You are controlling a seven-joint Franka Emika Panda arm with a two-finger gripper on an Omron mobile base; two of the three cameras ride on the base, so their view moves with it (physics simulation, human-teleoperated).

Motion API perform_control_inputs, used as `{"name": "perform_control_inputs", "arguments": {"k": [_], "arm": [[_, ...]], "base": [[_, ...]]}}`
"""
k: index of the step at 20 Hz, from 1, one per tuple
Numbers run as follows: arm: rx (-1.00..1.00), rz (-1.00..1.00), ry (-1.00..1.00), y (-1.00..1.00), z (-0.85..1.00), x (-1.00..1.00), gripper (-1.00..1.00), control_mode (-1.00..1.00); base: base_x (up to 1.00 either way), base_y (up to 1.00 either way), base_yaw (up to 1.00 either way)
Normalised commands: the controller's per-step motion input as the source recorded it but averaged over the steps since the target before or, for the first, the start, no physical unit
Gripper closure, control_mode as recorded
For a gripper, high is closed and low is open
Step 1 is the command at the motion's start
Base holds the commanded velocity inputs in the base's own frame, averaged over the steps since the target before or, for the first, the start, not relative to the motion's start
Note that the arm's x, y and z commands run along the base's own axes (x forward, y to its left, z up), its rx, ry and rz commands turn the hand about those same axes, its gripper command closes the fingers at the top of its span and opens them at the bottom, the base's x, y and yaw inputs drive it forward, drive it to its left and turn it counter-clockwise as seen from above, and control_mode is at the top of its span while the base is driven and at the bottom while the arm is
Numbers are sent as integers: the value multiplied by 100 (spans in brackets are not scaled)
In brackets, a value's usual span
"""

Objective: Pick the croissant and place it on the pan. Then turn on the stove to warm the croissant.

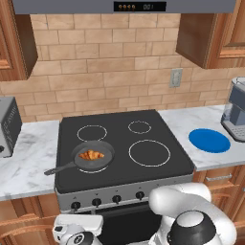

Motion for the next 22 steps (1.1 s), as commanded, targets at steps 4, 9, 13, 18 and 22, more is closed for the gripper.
{"name": "perform_control_inputs", "arguments": {"k": [4, 9, 13, 18, 22], "arm": [[0, 0, 0, 0, -11, 0, -100, -100], [0, 0, 0, 0, -4, 3, -100, -100], [0, 0, 0, 0, -1, 11, -100, -100], [0, 0, 0, 0, -1, 9, -100, -100], [0, 0, 0, 0, -10, 7, -100, -100]], "base": [[0, 0, 0], [0, 0, 0], [0, 0, 0], [0, 0, 0], [0, 0, 0]]}}
